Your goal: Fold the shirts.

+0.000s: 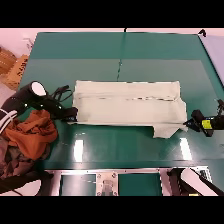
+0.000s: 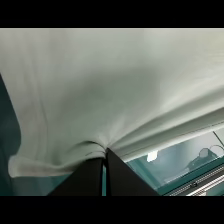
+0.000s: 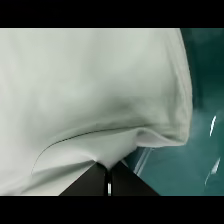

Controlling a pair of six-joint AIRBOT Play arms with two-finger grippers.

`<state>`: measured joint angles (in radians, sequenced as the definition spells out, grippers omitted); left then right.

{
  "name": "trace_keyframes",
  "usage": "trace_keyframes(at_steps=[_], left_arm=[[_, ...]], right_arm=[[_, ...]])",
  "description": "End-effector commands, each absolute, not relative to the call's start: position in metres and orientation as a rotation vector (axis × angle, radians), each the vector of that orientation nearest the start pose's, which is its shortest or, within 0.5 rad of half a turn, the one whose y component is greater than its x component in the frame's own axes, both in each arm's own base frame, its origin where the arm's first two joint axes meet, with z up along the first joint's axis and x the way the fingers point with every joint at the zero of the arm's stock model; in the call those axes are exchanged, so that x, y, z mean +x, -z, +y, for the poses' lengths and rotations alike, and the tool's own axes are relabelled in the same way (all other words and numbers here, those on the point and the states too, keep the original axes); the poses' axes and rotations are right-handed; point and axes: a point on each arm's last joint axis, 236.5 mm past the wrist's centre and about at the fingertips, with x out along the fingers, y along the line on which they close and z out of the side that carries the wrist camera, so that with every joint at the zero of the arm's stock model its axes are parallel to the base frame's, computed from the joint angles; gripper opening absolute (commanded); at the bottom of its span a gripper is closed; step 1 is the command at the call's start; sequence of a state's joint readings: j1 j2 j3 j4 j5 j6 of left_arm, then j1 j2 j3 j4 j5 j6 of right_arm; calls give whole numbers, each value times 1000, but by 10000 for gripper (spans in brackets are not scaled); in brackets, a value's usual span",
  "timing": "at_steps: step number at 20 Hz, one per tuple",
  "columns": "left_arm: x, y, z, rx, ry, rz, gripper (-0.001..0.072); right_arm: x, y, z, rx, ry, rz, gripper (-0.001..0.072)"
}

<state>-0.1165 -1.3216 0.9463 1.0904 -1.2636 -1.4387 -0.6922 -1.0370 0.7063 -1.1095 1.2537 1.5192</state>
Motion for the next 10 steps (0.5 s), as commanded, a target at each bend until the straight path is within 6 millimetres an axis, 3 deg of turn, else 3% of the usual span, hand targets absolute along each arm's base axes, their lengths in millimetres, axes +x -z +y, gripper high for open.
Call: trace_keyframes(at_steps=[1,4,6,8,10], left_arm=[[309,22,-139,-250,450,1529,22],[355,-4,-143,-238,451,1399,22],[387,-10,-146,-234,453,1357,22],[417,-4,-150,-234,454,1346,23],[451,11,-156,-231,471,1322,23]], right_arm=[[283,7,-72,912,210,1210,22],[336,-21,-64,866,120,1135,21],[376,-30,-58,871,61,1110,21],[414,-25,-55,874,17,1122,22],[446,-4,-56,868,2,1150,22]])
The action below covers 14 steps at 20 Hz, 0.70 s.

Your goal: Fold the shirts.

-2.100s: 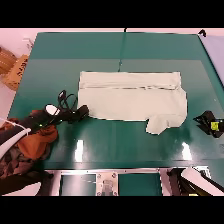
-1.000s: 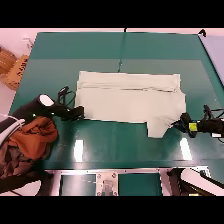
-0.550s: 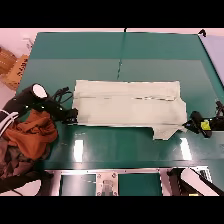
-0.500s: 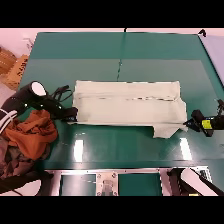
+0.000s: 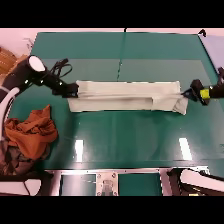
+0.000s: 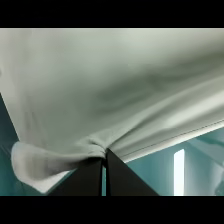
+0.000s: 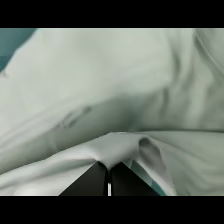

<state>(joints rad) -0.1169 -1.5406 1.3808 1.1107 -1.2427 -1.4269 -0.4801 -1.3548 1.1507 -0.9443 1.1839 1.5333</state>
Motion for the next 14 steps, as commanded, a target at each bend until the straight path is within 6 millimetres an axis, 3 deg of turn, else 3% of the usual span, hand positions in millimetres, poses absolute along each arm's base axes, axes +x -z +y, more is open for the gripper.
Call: trace_keyframes(at_steps=[1,4,5,6,7,8,10,11,14], left_arm=[[472,19,-161,-248,475,1291,24],[529,37,-169,-277,466,1162,26],[542,37,-171,-284,466,1118,58],[553,34,-171,-297,456,1075,410],[558,31,-171,-313,444,1054,720],[558,26,-169,-306,449,1058,719],[546,19,-167,-259,480,1113,720],[541,14,-164,-246,495,1140,720],[542,-6,-154,-236,501,1140,719]], right_arm=[[461,9,-58,872,-1,1160,21],[507,49,-70,883,14,1146,25],[520,56,-76,870,11,1133,114],[530,56,-83,865,12,1117,334],[537,51,-92,850,9,1096,451],[539,42,-105,810,5,1072,449],[524,33,-131,745,15,1111,474],[508,36,-144,734,31,1156,544],[470,54,-163,755,6,1256,547]])
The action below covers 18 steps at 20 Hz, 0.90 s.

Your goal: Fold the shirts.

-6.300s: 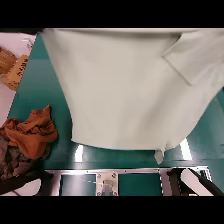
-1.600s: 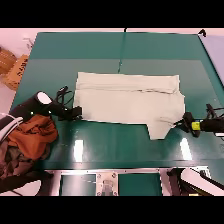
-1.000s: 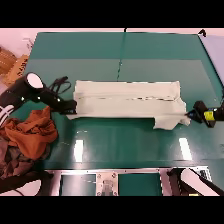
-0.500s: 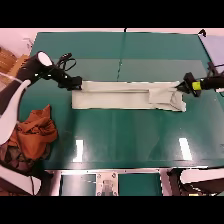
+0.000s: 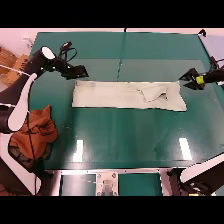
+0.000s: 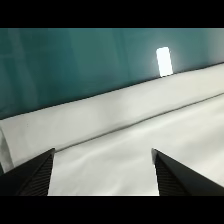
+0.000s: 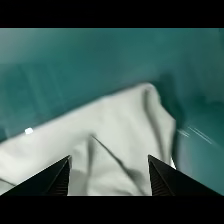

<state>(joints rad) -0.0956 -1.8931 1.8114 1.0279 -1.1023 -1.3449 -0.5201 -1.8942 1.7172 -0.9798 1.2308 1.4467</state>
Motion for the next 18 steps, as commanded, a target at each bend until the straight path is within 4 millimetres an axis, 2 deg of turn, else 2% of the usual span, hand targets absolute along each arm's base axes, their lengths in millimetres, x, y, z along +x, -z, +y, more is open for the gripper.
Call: trace_keyframes(at_steps=[1,2,3,5,6,8,11,12,13,15,18], left_arm=[[542,-10,-154,-261,492,1144,719],[541,-11,-154,-281,481,1155,717],[539,-11,-155,-293,480,1166,634],[532,-12,-162,-308,505,1188,139],[529,-13,-165,-322,521,1200,29],[523,-15,-172,-337,554,1215,26],[516,-23,-196,-333,637,1201,25],[513,-23,-207,-322,653,1199,25],[512,-23,-221,-309,669,1190,25],[513,-26,-254,-286,696,1140,25],[509,-31,-320,-253,752,1041,25]], right_arm=[[462,62,-167,760,2,1271,548],[457,70,-168,759,-9,1284,548],[454,79,-165,758,-34,1299,548],[451,90,-149,789,-115,1328,548],[453,94,-136,826,-174,1332,548],[458,101,-112,909,-269,1332,548],[455,115,-83,955,-345,1394,547],[452,113,-75,943,-376,1412,514],[450,106,-70,928,-421,1416,294],[452,82,-69,913,-474,1409,23],[466,31,-75,843,-479,1336,21]])
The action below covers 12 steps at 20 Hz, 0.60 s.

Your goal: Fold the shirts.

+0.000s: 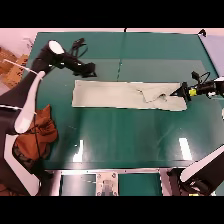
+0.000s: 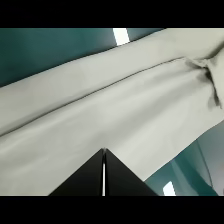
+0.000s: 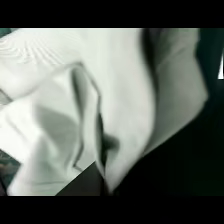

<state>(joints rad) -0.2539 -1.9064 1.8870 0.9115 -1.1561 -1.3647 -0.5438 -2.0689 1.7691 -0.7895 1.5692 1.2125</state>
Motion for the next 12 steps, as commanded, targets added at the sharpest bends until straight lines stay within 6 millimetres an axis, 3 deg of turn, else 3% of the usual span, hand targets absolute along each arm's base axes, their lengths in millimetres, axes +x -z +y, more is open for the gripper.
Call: trace_keyframes(at_steps=[1,4,7,10,12], left_arm=[[505,-28,-345,-242,774,1016,24],[474,-4,-421,-268,859,1019,25],[447,19,-475,-335,911,1037,25],[432,37,-508,-463,929,1084,25],[425,52,-518,-531,924,1123,25]], right_arm=[[469,9,-74,814,-482,1316,21],[466,-57,-59,730,-503,1250,21],[456,-116,-30,645,-554,1180,22],[444,-157,5,570,-628,1127,22],[439,-166,24,533,-665,1128,21]])
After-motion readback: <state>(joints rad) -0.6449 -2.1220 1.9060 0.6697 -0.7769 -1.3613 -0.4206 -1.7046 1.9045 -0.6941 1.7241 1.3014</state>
